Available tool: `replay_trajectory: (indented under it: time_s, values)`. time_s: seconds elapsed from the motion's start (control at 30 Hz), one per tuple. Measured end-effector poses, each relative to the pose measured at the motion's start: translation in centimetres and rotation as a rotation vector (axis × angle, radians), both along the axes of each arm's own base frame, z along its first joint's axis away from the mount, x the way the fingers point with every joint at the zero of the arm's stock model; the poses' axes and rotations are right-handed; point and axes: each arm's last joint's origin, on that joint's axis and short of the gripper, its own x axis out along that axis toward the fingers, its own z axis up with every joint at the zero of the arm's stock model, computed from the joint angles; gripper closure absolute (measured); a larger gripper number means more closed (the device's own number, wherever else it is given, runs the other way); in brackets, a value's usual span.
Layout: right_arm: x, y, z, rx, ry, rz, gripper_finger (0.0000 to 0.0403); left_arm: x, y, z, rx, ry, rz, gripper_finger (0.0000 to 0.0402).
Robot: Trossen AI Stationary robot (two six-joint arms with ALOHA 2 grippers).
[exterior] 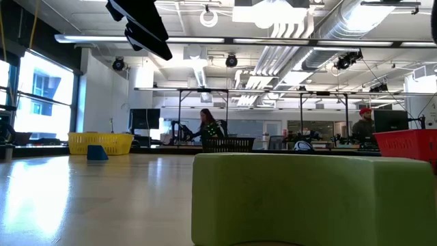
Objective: Sort & place blocks by color
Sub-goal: Put the brown block into the yellow basket
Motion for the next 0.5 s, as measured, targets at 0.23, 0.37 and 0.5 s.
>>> replay_trajectory:
  time_s: [0.23,0.37,0.5]
  values:
    - [0.6,0.0,0.4,-0.001,-0.051,0.045,0.0303,0.0,0.0,0.0,0.001,0.0,0.001,0.0174]
    - [1.4,-0.6,1.0,-0.026,-0.121,0.074,0.0303,0.0,0.0,0.0,0.007,-0.001,0.005,0.0174]
    - [2.1,-1.8,2.5,-0.067,-0.227,0.091,0.0303,0.0,0.0,0.0,0.016,-0.002,0.001,0.0174]
